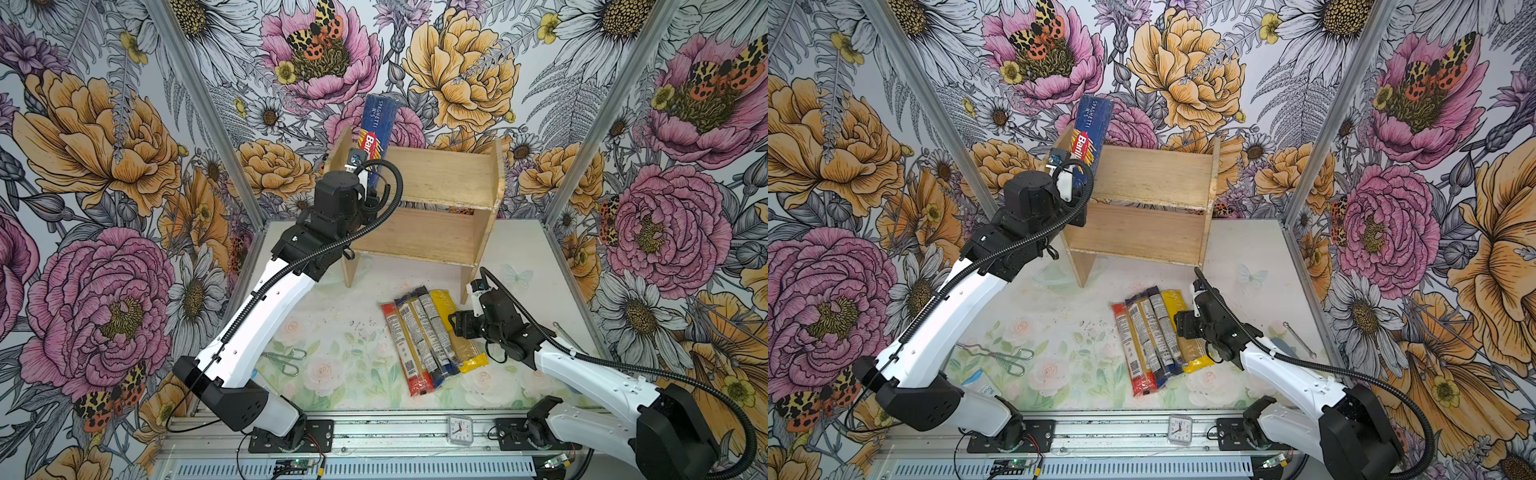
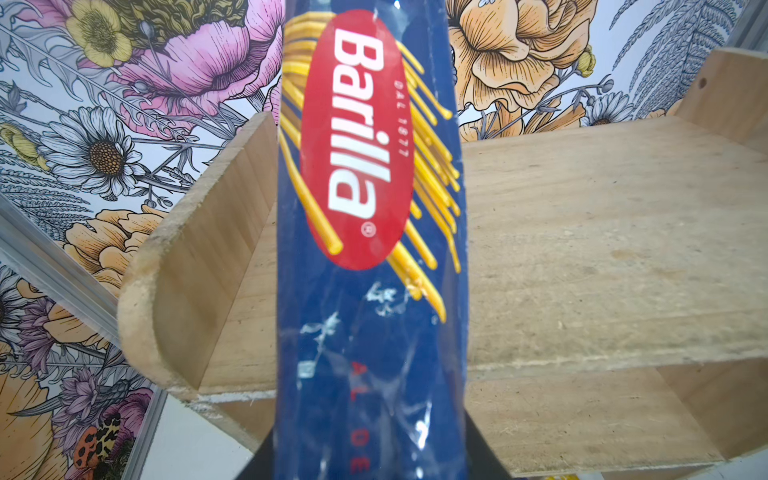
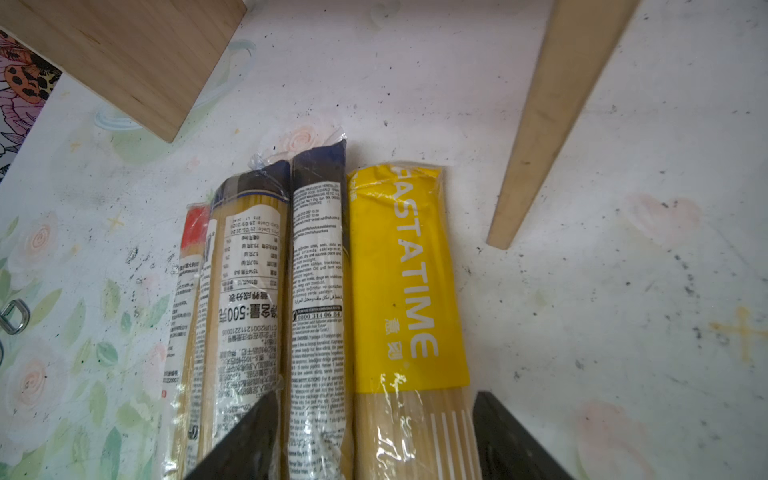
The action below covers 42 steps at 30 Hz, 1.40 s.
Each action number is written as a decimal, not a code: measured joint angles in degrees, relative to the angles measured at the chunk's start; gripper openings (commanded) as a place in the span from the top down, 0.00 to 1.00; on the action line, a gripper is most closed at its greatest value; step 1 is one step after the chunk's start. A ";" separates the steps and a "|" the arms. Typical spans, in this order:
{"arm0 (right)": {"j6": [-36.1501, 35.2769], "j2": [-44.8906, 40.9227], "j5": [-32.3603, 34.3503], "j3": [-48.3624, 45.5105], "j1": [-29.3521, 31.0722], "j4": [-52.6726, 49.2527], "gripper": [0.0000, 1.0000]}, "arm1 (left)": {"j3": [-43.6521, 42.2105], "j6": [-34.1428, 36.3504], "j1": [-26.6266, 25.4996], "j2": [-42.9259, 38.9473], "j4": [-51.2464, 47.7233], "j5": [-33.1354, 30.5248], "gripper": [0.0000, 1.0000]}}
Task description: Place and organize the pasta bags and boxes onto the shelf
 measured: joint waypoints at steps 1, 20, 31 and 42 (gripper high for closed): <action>-0.02 0.00 0.00 0.00 0.00 0.00 0.25 | 0.00 -0.17 0.09 0.00 0.00 0.02 1.00; -0.02 0.00 0.00 -0.02 0.00 0.00 0.25 | 1.29 -1.86 0.83 2.01 0.04 0.92 1.00; -0.02 0.00 0.00 -0.63 0.00 0.00 0.24 | 1.29 -1.86 0.94 2.03 0.04 1.01 0.98; -0.02 0.00 0.00 -0.70 0.00 -0.02 0.24 | 1.29 -1.88 0.94 2.03 0.04 1.01 0.83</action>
